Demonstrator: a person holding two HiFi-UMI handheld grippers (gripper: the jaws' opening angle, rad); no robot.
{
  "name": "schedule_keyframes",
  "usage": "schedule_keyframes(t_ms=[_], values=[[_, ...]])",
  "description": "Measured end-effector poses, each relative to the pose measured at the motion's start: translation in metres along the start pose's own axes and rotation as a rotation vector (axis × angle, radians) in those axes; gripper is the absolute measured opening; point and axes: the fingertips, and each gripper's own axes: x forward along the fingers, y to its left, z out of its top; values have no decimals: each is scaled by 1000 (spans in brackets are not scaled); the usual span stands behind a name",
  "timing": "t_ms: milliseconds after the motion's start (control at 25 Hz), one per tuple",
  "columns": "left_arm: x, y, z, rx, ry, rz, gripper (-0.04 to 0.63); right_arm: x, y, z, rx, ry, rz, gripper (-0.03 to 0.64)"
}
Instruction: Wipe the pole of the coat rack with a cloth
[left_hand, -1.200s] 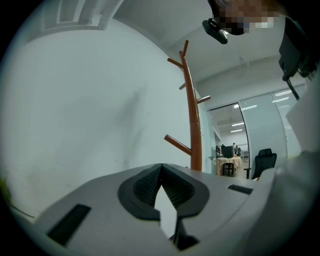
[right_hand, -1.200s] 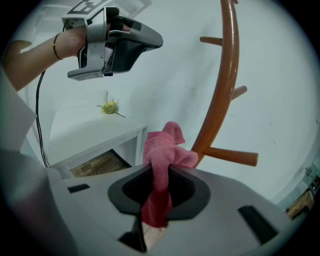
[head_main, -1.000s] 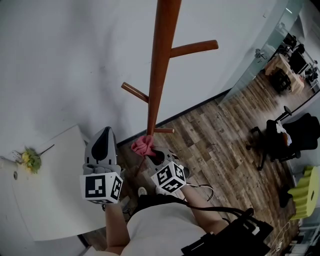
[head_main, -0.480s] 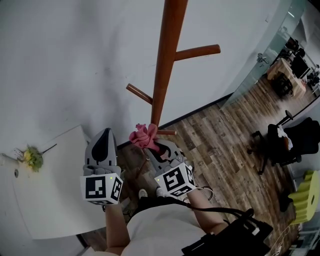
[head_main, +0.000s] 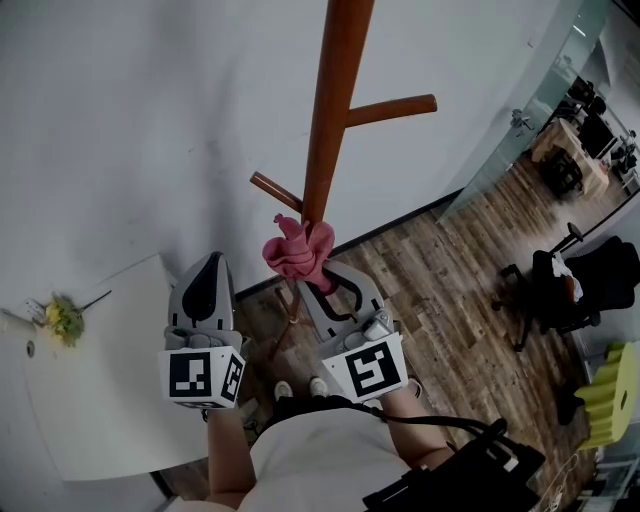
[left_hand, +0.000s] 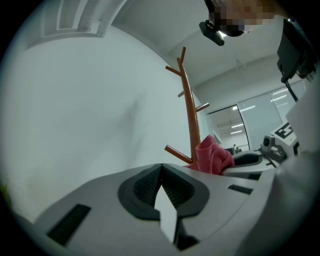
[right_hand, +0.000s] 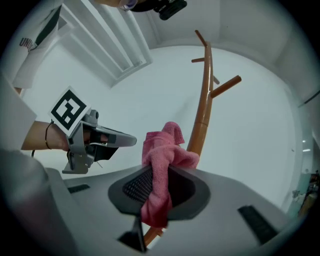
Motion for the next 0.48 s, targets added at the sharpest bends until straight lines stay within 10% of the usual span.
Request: schedule_keyframes(t_ms=[280,480], values=[[7,-5,9,16,-20,-19,12,-16,-42,37,246,-288,-253,80],[9,-5,10,20,-22,-26,12,-21,-50,37,244,-286,-293,80]])
